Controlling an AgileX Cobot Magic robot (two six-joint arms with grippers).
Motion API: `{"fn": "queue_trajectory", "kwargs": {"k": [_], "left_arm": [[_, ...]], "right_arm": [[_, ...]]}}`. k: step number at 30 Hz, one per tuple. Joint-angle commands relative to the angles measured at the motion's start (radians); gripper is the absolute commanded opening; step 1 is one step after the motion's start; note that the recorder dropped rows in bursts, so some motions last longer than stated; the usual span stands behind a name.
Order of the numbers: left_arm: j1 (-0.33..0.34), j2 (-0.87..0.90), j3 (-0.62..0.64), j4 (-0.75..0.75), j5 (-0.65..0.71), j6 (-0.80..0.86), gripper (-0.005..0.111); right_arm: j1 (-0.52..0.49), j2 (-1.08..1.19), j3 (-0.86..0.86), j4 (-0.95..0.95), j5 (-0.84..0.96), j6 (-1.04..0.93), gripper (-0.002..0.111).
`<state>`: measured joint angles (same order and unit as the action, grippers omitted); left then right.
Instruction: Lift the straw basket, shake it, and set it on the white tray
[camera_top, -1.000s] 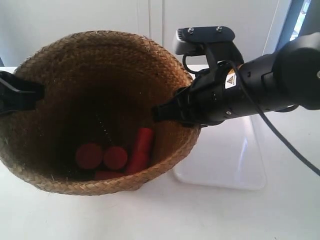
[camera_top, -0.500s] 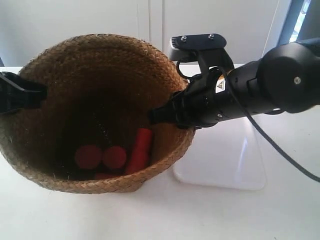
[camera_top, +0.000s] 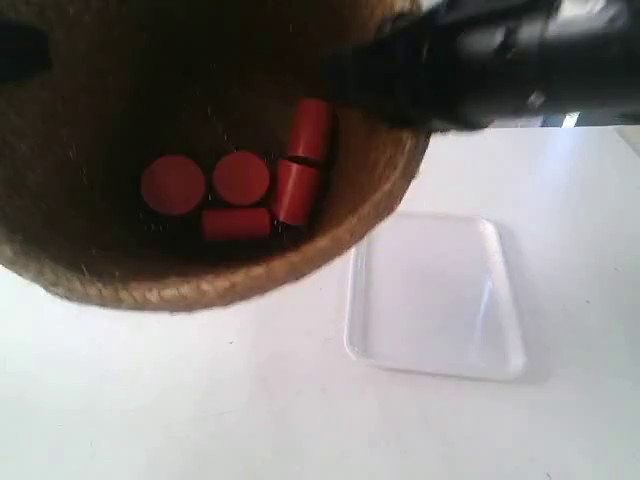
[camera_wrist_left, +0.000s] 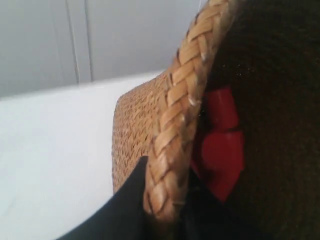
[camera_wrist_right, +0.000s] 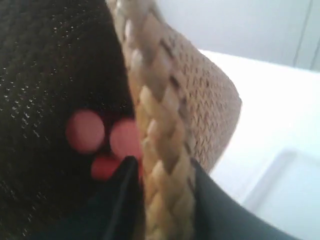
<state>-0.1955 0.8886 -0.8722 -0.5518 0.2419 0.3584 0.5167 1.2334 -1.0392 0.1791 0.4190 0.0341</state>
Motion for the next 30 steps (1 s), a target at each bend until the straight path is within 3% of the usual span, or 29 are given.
{"fn": "queue_trajectory", "kwargs": {"k": [1, 30], "left_arm": [[0.031, 0.041, 0.026, -0.061, 0.057, 0.005, 0.000], [0.033, 0.061, 0.105, -0.028, -0.014, 0.007, 0.000]], "right_arm": [[0.003, 0.071, 0.034, -0.001, 0.059, -0.008, 0.000], [0.000, 0.152, 0.065, -0.019, 0.002, -0.004, 0.000]]}}
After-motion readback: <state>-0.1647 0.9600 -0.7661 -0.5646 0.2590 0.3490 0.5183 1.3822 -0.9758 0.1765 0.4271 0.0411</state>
